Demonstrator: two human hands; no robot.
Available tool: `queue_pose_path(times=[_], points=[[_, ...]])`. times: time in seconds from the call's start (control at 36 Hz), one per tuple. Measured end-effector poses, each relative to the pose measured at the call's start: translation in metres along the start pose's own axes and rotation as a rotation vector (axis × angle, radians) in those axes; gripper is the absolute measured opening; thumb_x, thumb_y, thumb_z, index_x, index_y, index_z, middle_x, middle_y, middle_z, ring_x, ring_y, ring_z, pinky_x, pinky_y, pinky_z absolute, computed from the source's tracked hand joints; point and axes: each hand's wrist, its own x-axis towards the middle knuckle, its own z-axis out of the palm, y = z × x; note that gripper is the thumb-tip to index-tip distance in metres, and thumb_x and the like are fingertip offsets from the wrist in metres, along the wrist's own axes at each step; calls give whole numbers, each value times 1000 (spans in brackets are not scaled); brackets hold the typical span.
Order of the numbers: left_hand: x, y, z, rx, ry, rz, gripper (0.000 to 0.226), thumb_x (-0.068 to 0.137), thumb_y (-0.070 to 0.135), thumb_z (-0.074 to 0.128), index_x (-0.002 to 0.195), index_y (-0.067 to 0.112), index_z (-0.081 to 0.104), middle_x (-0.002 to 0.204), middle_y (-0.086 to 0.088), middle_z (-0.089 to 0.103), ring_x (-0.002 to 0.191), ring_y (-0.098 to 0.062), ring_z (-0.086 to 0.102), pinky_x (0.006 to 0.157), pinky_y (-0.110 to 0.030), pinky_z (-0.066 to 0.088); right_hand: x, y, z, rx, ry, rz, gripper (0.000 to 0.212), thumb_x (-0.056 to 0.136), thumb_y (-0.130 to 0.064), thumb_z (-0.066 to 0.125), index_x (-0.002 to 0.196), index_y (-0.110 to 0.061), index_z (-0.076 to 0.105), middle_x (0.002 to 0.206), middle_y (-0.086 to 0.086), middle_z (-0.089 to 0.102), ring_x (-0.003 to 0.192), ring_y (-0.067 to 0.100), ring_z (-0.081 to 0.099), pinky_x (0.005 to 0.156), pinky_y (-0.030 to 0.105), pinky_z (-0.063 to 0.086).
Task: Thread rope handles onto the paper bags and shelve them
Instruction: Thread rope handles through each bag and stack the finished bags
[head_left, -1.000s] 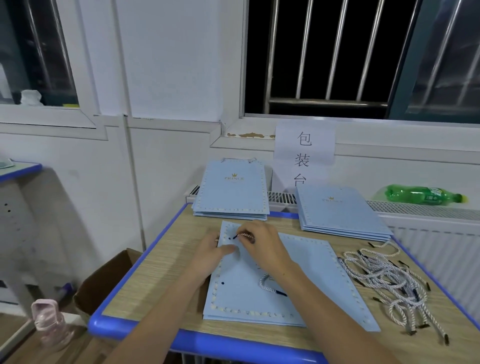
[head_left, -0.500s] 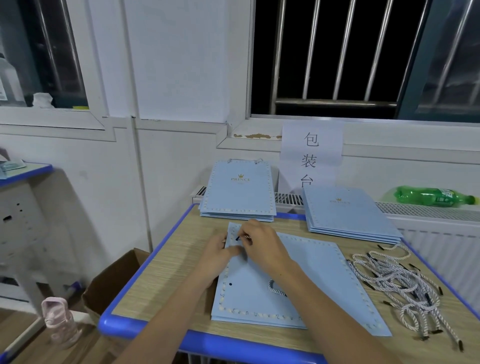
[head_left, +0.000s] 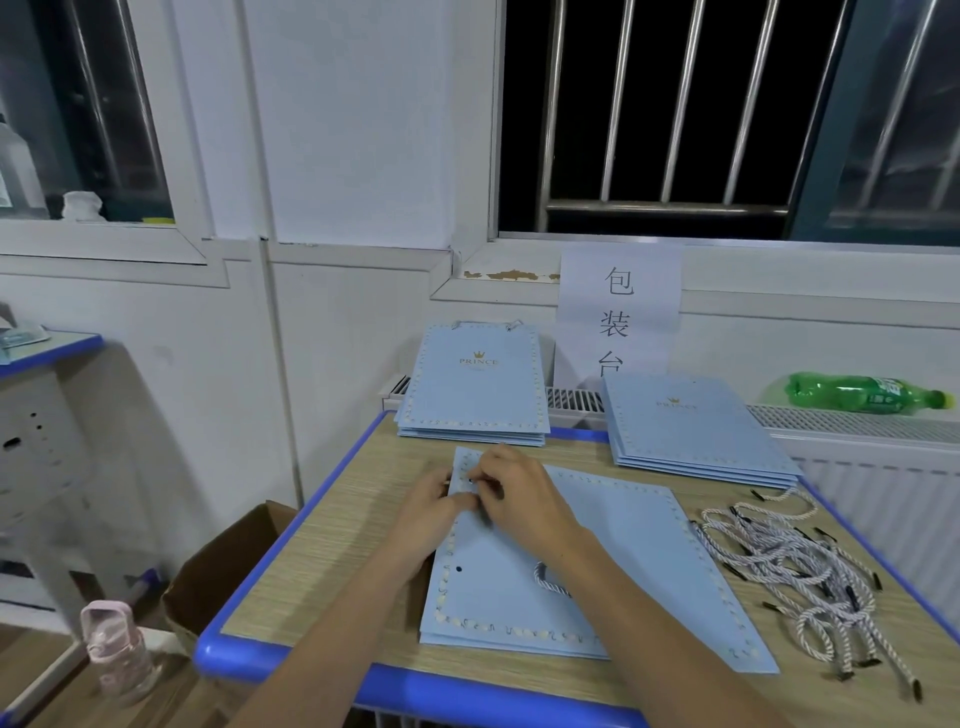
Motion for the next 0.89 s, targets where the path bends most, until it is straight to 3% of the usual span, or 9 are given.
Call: queue_pose_path(times=[0.08,0.14,0.22,0.36,0.47,0.56,0.69,0.81,0.89], points=[[3,0,-1,-72,46,-72,24,87,8,49,66,18,54,66,3,55,60,-10,52,60,-26,40,-2,1,-2,102,37,54,21,88,2,56,98,-5,72,96,-7,57,85,6,51,75,6,37],[5,0,-1,-135,59,-142,29,88,13,42,62,16,54,60,4,54,52,-9,49,54,-25,37,-4,2,-4,156,44,69,23,87,4,56,96,-7,74,95,-4,65,85,3,53,76,2,37],[6,0,-3,-195,65,-175,37,92,13,37,69,12,66,63,1,65,57,-13,57,55,-24,43,-7,3,-3,264,70,94,25,86,5,57,95,-11,75,97,-3,71,87,2,60,80,6,44],[5,3,-8,-186,-45,-166,30,91,1,39,92,2,69,81,-10,68,61,-14,62,53,-22,48,-10,4,-4,464,134,186,40,85,2,60,84,-38,65,91,-23,67,87,-5,63,80,10,47],[3,1,-10,-153,-140,-103,22,94,2,49,100,6,69,92,-10,72,76,-17,67,68,-27,53,-13,7,-7,496,135,218,31,84,0,63,81,-30,67,90,-18,69,85,-4,63,75,8,46],[2,-2,-10,-123,-136,-52,20,94,5,52,102,8,70,96,-11,73,78,-19,68,68,-27,54,-15,9,-7,501,125,221,29,84,-1,65,79,-30,67,89,-17,68,84,-3,63,75,8,46],[1,-3,-2,-8,0,56,17,90,-1,56,91,4,73,73,-1,73,61,-7,67,54,-16,49,-15,12,-4,447,105,209,18,85,-3,66,85,-21,71,90,-16,68,86,0,63,78,9,46],[2,-4,-3,134,52,124,24,87,1,59,75,18,72,68,7,72,63,-4,66,59,-17,50,-15,14,-3,381,109,196,13,84,-3,66,87,-15,72,88,-13,66,87,4,63,79,13,49],[5,-9,-7,275,51,186,23,87,4,61,76,22,71,73,6,72,70,-8,67,68,-25,52,-16,15,-3,306,101,184,10,84,-3,65,87,-10,72,84,-14,62,81,0,59,77,12,48]])
